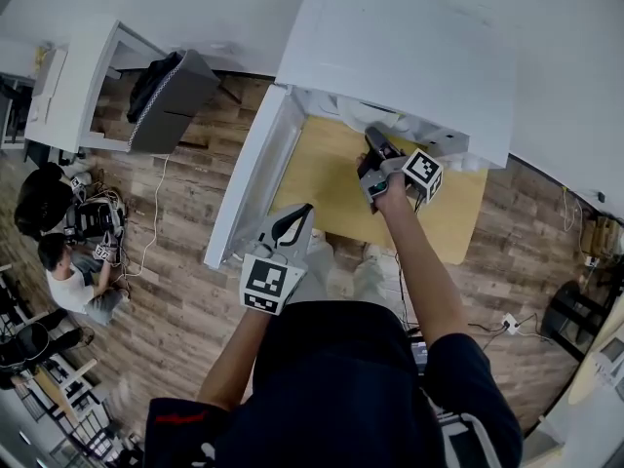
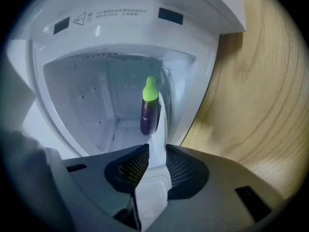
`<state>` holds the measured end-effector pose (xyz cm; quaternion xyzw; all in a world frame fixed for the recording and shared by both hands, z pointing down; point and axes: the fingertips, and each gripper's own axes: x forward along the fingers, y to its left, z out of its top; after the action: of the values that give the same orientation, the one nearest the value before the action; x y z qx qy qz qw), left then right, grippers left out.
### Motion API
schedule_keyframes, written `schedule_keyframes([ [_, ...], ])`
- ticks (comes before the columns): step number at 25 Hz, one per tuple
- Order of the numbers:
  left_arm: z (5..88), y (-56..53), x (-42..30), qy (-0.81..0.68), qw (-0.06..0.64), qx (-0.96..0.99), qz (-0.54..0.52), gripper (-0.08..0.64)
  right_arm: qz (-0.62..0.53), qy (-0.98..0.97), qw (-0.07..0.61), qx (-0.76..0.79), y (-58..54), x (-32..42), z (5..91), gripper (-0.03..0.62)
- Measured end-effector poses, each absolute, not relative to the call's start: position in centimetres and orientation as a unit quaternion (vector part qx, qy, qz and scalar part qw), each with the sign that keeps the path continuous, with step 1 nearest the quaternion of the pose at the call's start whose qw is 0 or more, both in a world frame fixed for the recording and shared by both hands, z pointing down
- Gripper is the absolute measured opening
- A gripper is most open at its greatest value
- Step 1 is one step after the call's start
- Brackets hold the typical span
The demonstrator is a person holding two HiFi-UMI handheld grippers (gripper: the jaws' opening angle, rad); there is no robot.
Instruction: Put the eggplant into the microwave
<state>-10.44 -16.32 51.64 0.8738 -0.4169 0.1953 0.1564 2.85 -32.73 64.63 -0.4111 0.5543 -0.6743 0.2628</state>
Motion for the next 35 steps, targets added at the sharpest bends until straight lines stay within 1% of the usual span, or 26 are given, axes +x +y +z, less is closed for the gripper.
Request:
schedule_keyframes([
  [12, 51.5, -15.5, -10.4, -0.417, 0.154, 0.874, 0.197, 0.018, -0.672, 0.548, 0.281, -0.411, -32.9, 3.4, 64.4, 0.089],
  [27, 51.6, -15.4, -11.2, -0.422, 0.156, 0.871, 0.195, 0.018, -0.664, 0.551, 0.284, -0.417, -34.1, 3.4, 64.3, 0.095],
  [32, 51.7, -15.4, -11.5, -0.425, 0.158, 0.869, 0.196, 0.018, -0.664, 0.550, 0.285, -0.418, -34.6, 3.3, 64.3, 0.104],
  [35, 51.8, -15.4, -11.8, -0.425, 0.159, 0.869, 0.197, 0.018, -0.665, 0.548, 0.287, -0.418, -34.7, 3.2, 64.5, 0.122],
])
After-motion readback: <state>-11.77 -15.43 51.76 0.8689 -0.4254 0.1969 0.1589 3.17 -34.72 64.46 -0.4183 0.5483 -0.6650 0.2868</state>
